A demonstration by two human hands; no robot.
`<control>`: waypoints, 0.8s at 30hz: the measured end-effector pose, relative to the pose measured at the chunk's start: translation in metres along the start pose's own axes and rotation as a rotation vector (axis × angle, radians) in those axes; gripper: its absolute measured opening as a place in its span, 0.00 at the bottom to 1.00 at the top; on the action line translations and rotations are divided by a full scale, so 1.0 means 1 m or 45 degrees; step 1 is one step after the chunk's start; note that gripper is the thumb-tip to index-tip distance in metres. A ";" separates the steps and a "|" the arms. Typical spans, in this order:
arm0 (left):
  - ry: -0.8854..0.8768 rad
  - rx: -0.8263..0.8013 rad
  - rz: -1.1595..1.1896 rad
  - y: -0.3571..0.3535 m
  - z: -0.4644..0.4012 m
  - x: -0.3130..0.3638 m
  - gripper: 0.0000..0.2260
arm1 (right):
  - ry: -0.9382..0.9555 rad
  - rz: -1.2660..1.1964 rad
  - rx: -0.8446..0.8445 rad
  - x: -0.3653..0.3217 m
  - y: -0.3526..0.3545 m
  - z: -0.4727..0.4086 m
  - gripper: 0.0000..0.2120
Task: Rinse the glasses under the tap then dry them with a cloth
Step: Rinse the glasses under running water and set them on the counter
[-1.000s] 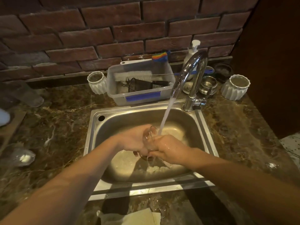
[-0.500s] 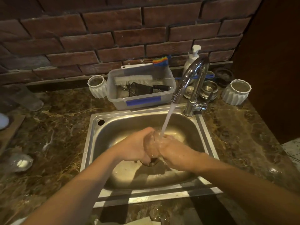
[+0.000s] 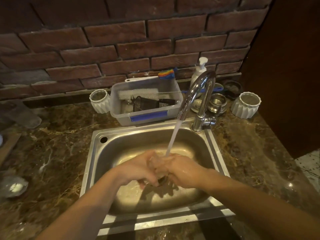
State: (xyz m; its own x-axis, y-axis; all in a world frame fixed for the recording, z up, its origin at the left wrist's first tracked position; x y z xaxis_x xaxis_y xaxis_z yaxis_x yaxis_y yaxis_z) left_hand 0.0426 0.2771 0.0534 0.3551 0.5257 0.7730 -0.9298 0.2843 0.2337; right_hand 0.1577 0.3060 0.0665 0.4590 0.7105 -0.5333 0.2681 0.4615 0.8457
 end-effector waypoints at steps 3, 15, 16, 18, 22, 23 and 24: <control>0.152 -0.417 0.364 -0.003 0.020 -0.014 0.30 | -0.007 0.161 -0.157 0.024 0.012 0.013 0.14; -0.217 0.069 -0.076 0.013 0.005 0.038 0.34 | -0.326 -0.331 0.613 0.015 0.065 0.018 0.29; -0.269 0.079 -0.149 0.011 0.004 0.036 0.34 | -0.191 -0.313 0.624 0.001 0.070 0.017 0.26; -0.331 0.067 -0.159 0.009 0.005 0.032 0.33 | -0.028 -0.282 0.514 -0.018 0.065 0.014 0.21; -0.261 -0.037 0.104 0.014 0.019 0.030 0.32 | -0.113 -0.451 0.052 -0.025 0.035 0.019 0.30; -0.249 -0.140 0.161 0.012 0.021 0.031 0.32 | -0.141 -0.528 -0.006 -0.030 0.031 0.021 0.30; -0.231 -0.279 0.216 0.007 0.024 0.032 0.31 | -0.137 -0.572 -0.051 -0.038 0.028 0.021 0.27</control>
State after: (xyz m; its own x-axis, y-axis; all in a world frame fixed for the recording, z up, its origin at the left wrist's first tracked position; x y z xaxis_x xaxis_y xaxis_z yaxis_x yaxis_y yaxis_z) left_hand 0.0448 0.2765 0.0936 0.1557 0.4346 0.8870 -0.9243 0.3808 -0.0244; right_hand 0.1656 0.2805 0.1110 0.3906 0.3770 -0.8399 0.4285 0.7330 0.5283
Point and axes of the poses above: each hand's wrist, its own z-axis away from the middle knuckle, its own y-axis out of the back of the hand, x = y × z, the point moved 8 cm from there along -z, towards the middle knuckle, and after that the axes turned 11 degrees about x, right-handed, at the moved point
